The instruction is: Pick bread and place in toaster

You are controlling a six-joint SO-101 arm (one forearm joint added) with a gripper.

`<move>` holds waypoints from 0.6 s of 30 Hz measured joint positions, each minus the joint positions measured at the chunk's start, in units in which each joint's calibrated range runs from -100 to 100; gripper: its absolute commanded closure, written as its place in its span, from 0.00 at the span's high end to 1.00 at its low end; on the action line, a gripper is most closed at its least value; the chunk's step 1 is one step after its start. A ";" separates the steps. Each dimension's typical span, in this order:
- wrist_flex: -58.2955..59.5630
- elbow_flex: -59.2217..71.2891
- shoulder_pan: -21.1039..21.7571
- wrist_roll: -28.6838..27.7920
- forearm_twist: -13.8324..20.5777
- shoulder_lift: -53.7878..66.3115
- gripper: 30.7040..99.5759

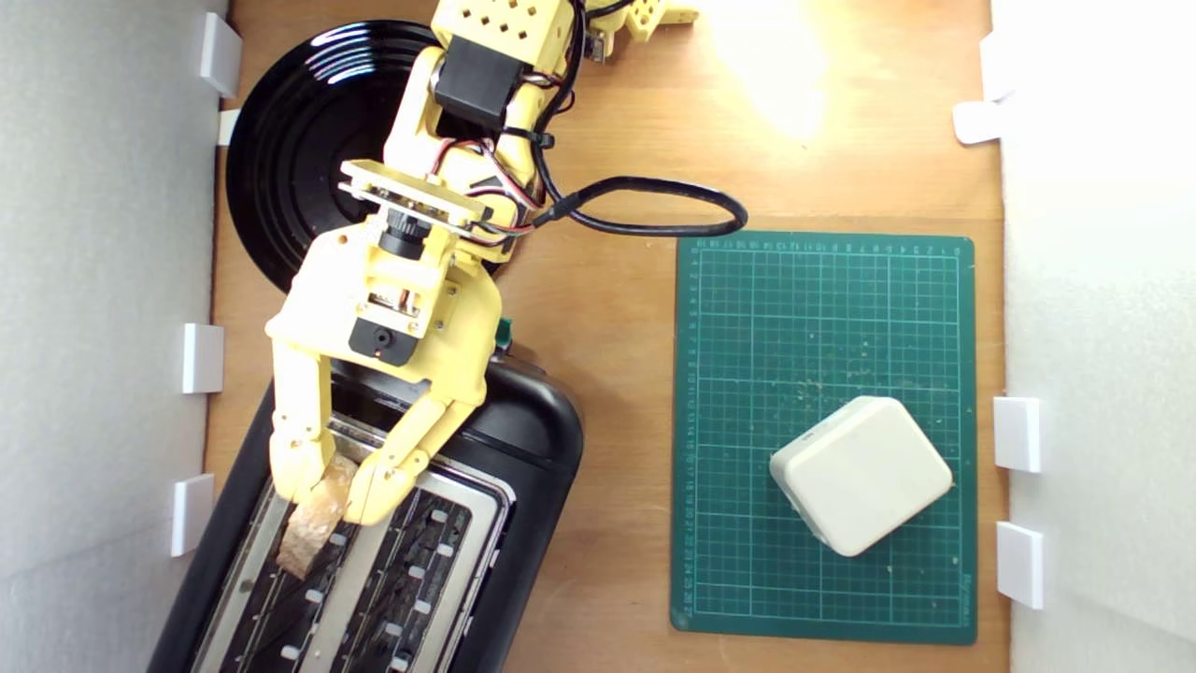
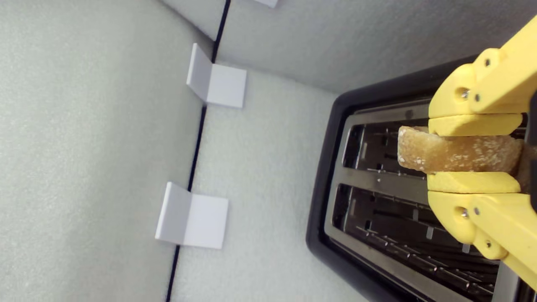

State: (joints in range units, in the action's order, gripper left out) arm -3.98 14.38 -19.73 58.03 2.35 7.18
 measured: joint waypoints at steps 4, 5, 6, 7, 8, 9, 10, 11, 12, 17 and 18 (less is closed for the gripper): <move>0.00 0.00 -0.27 0.00 0.53 0.00 0.60; 0.00 0.00 -0.37 0.00 0.53 0.00 0.62; 0.00 0.00 -0.37 0.05 0.53 0.00 0.64; 0.00 0.00 -0.46 0.16 0.53 0.00 0.66; 0.00 0.00 -0.46 0.31 0.53 0.00 0.67; 0.00 0.00 -0.46 0.31 0.53 0.00 0.68; 0.00 0.00 -0.46 0.31 0.53 0.00 0.68; 0.00 0.00 -0.46 0.31 0.53 0.00 0.68; 0.00 0.00 -0.46 0.31 0.53 0.00 0.68; 0.00 0.00 -0.46 0.31 0.36 0.00 0.68; 0.00 0.00 -0.46 0.31 0.09 0.00 0.68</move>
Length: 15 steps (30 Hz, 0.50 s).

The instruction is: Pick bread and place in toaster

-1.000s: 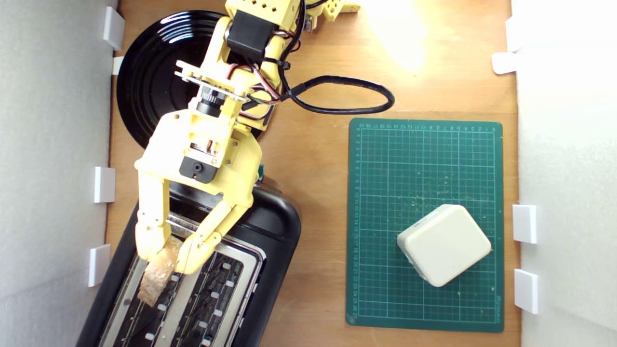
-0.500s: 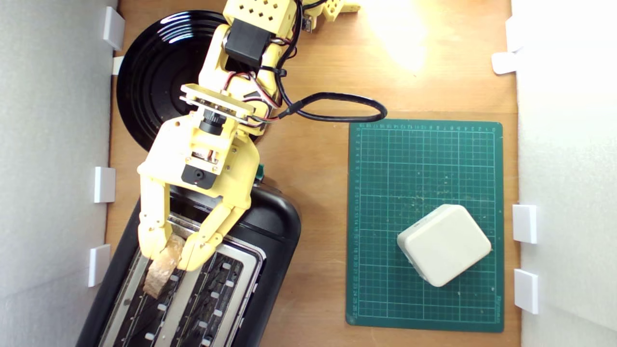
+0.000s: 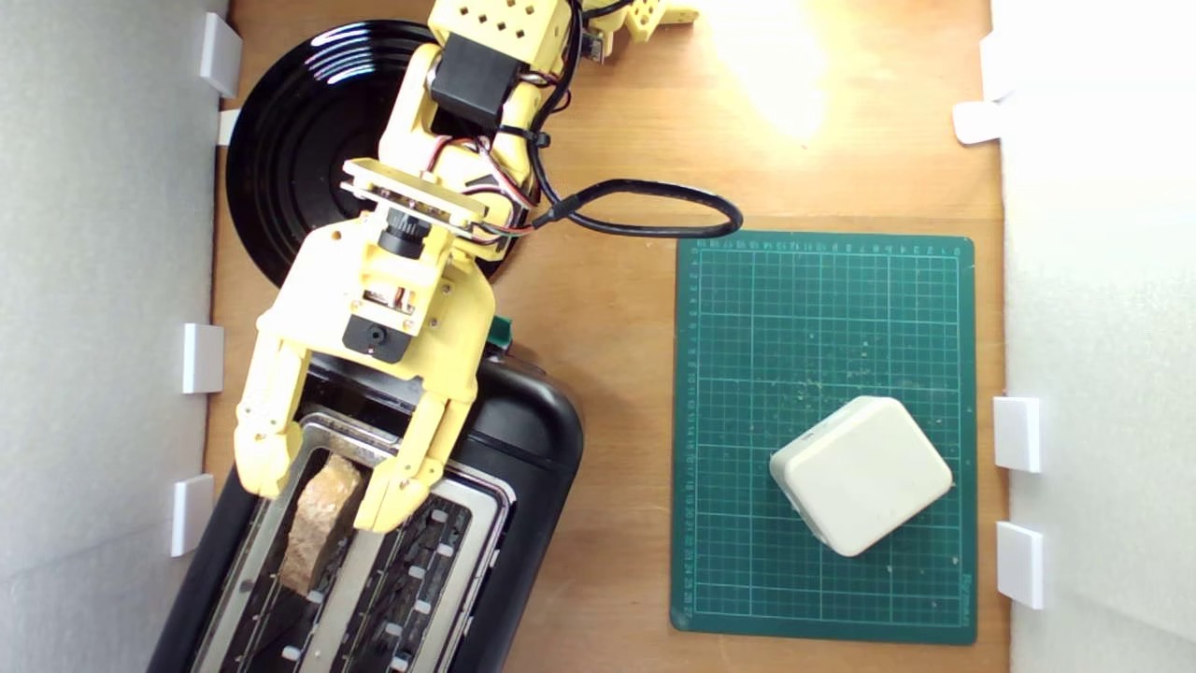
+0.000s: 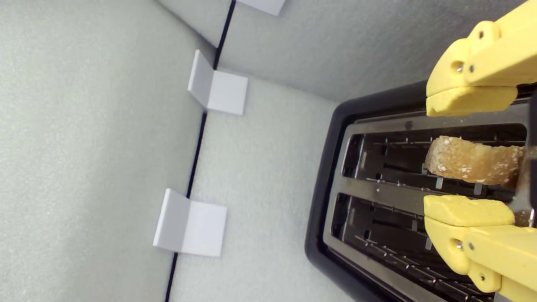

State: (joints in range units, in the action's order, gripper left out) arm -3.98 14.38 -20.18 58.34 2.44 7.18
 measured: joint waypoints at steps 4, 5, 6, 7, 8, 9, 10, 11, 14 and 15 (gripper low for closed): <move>0.00 0.00 0.00 0.00 -0.09 0.00 0.68; 0.00 0.00 0.00 0.00 -0.09 0.00 0.68; 0.00 0.00 0.00 0.00 -0.09 0.00 0.68; 0.00 0.00 0.00 0.00 -0.09 0.00 0.68; 0.00 0.00 0.00 0.00 -0.09 0.00 0.68; 0.00 0.00 0.00 0.00 -0.09 0.17 0.68; 0.00 0.00 0.00 0.00 -0.09 0.34 0.68; -0.34 0.00 0.00 0.00 -0.09 0.84 0.68; -1.27 0.00 0.00 -0.72 -0.09 3.19 0.68; -1.36 0.00 0.00 -1.40 -0.09 4.37 0.68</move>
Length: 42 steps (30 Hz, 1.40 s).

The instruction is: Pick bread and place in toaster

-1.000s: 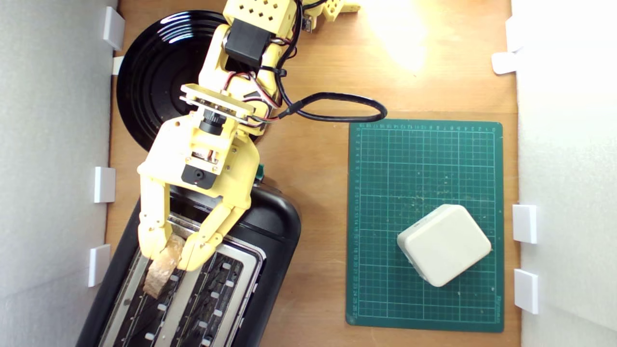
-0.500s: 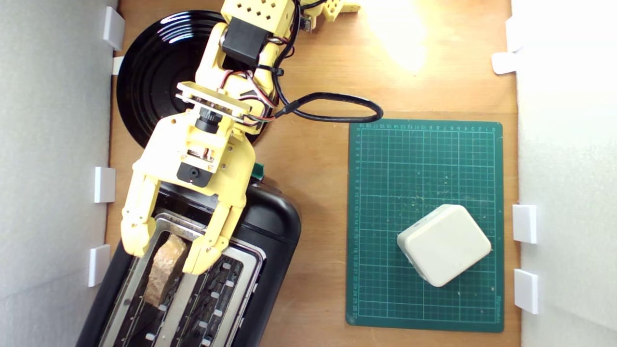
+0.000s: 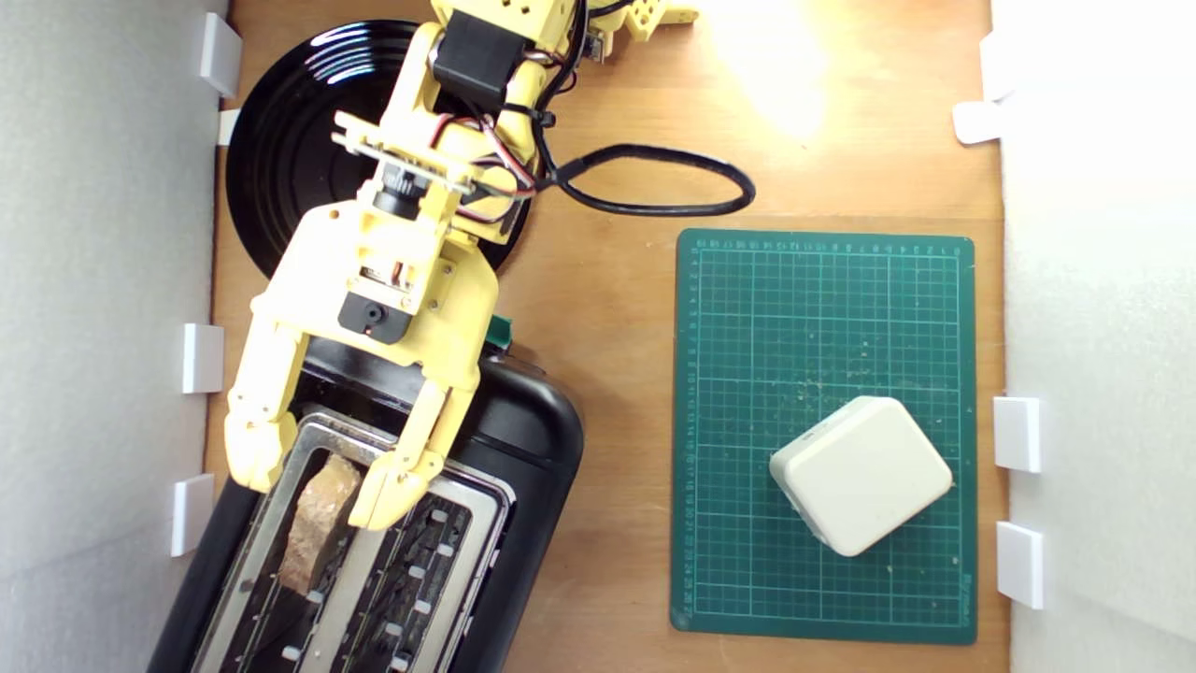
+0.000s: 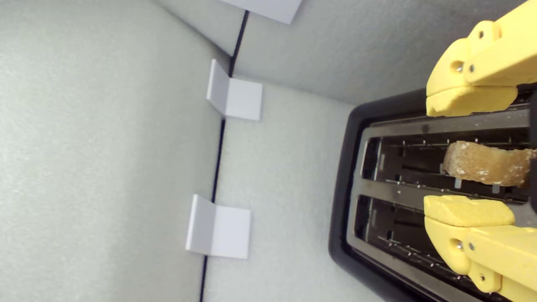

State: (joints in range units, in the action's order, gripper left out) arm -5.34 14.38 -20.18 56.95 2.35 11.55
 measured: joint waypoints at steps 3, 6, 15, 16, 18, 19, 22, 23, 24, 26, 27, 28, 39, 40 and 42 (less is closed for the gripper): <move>0.00 0.00 0.00 -1.50 0.00 3.36 0.68; 0.00 0.00 0.00 -4.29 0.00 8.40 0.67; -1.95 0.55 7.05 -21.11 -0.36 23.52 0.67; -2.97 1.39 8.24 -23.80 -0.36 24.95 0.67; -4.58 4.62 10.80 -28.62 0.09 28.06 0.67; -4.92 6.38 11.26 -30.89 -0.53 29.40 0.67; -5.34 13.50 14.74 -35.60 -0.27 34.02 0.67; -5.34 16.27 16.02 -36.69 -0.27 35.70 0.67; -5.34 18.86 17.76 -37.62 -0.27 37.21 0.67; -5.42 24.69 19.31 -38.50 -0.36 40.49 0.67; -5.42 27.37 19.86 -38.71 -0.36 42.08 0.67; -5.76 30.05 20.32 -38.76 -0.27 43.51 0.67; -5.93 52.52 24.99 -34.46 -0.36 57.37 0.67; -5.93 54.18 24.99 -34.00 -0.36 58.38 0.67; -5.93 58.71 24.26 -32.96 -0.36 61.65 0.67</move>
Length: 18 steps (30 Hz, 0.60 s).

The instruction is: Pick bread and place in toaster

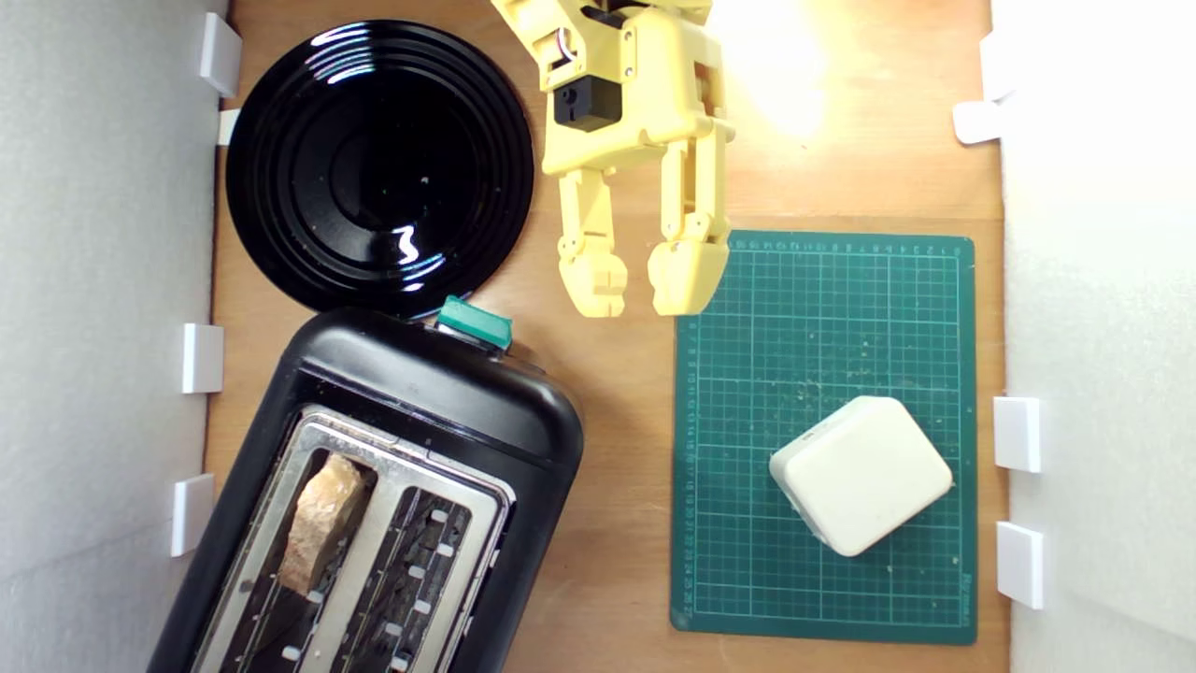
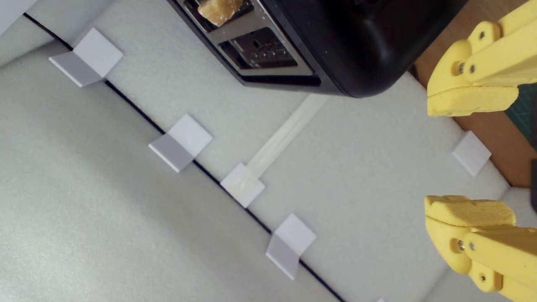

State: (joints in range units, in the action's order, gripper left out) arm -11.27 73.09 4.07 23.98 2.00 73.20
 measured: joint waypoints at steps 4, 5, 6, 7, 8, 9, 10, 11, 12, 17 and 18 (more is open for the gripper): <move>0.00 8.97 0.18 2.28 0.00 6.05 0.67; 0.00 11.19 0.18 2.74 0.00 7.73 0.67; 0.00 14.42 0.00 3.47 0.00 10.42 0.67; 0.00 15.26 -0.09 3.62 0.00 11.34 0.67; 0.00 16.00 -0.09 3.88 0.00 12.10 0.67; 0.00 17.66 -0.09 4.29 0.00 13.78 0.67; 0.00 19.14 0.00 4.61 0.00 15.20 0.67; 0.00 20.25 0.09 4.86 0.00 16.13 0.67; 0.00 21.54 0.18 5.12 0.00 17.14 0.67; -0.25 24.87 -0.73 6.05 0.27 21.08 0.67; -0.42 24.97 -1.10 6.16 0.36 21.76 0.67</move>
State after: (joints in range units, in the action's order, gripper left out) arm -11.69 98.06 2.97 30.14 2.35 94.96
